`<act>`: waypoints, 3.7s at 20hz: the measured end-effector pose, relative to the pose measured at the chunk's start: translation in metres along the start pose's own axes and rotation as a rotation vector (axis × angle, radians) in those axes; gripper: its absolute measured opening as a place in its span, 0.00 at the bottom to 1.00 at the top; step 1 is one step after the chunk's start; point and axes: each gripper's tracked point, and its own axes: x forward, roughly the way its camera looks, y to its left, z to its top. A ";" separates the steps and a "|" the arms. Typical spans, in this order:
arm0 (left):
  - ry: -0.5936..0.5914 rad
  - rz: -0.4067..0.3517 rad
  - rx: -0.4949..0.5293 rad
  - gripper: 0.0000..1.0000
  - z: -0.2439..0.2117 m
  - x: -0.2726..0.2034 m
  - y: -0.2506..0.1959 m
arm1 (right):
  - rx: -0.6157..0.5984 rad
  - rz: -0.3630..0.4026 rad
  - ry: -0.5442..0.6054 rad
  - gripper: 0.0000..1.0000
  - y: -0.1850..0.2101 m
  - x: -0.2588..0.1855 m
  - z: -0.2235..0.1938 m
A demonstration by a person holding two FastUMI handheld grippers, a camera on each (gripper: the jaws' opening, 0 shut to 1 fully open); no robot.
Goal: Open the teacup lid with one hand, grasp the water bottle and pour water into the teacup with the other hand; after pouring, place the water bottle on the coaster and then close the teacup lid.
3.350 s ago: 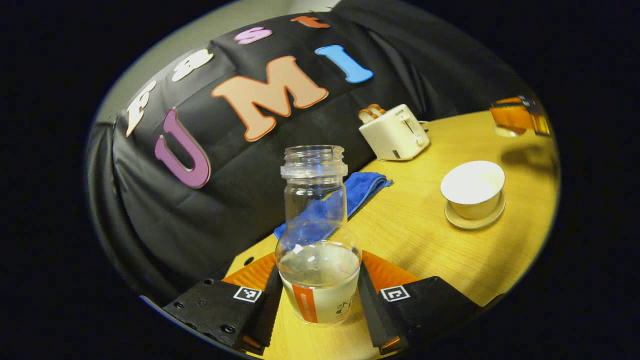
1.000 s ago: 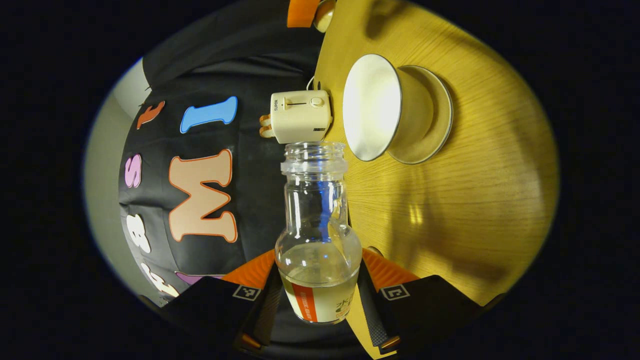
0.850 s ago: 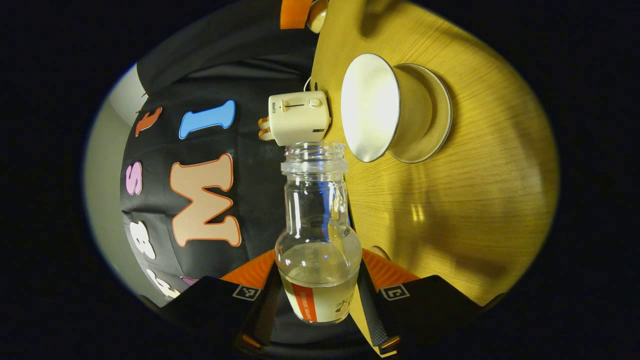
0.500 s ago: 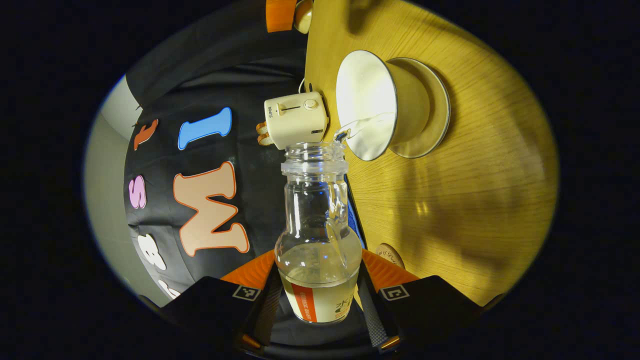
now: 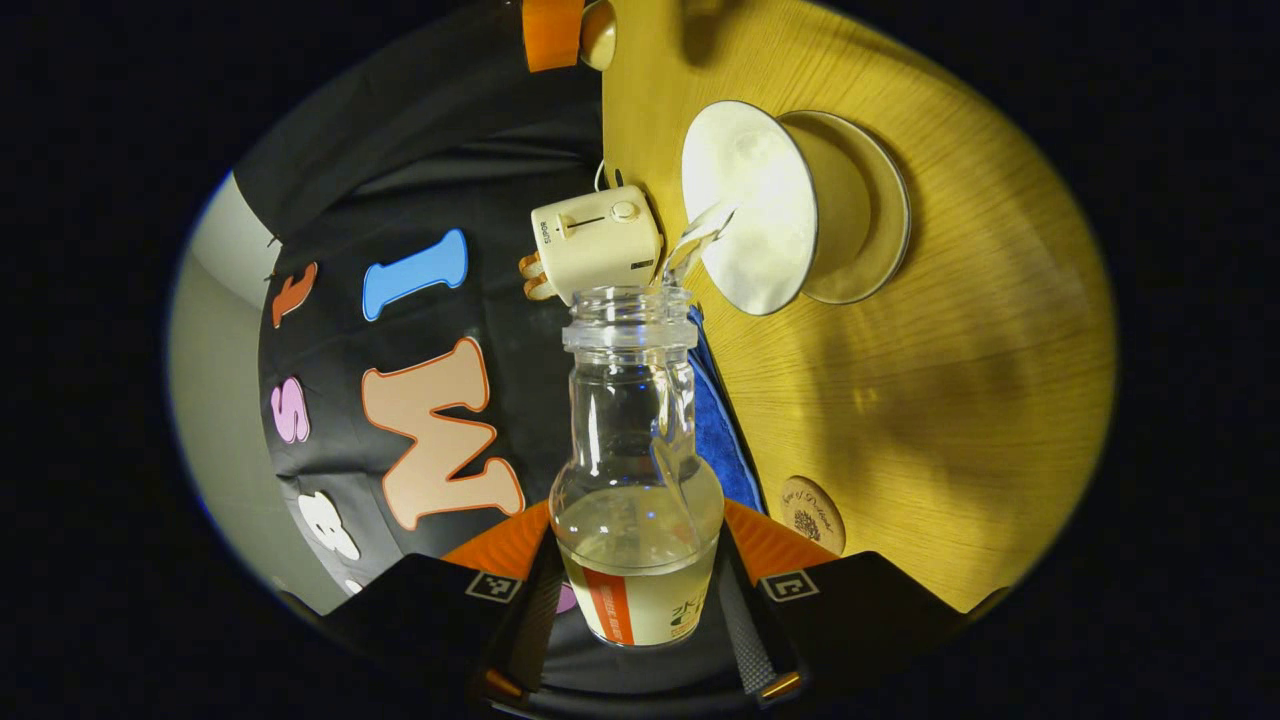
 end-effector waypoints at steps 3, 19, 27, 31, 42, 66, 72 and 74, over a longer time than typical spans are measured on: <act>0.005 0.014 0.022 0.71 -0.004 0.000 0.007 | 0.000 -0.001 0.000 0.36 0.000 0.000 0.000; 0.013 0.077 0.099 0.71 -0.005 0.000 0.029 | 0.000 0.002 0.002 0.36 0.000 -0.001 0.001; 0.010 0.028 0.007 0.71 -0.007 0.003 0.010 | 0.000 0.001 0.001 0.36 0.000 0.000 0.001; -0.011 -0.056 -0.174 0.71 0.000 0.005 -0.023 | 0.001 0.001 0.002 0.36 0.000 0.000 0.000; -0.051 -0.063 -0.839 0.67 0.001 -0.006 -0.043 | 0.000 0.002 -0.001 0.36 0.000 0.000 0.000; -0.095 -0.033 -1.839 0.71 -0.082 0.079 -0.045 | -0.001 -0.001 0.002 0.36 -0.001 0.001 0.000; -0.100 -0.047 -1.863 0.73 -0.082 0.081 -0.050 | -0.001 -0.004 0.001 0.36 -0.001 0.001 0.000; -0.087 -0.042 -1.851 0.76 -0.083 0.079 -0.054 | 0.000 -0.004 -0.001 0.36 -0.001 0.000 0.000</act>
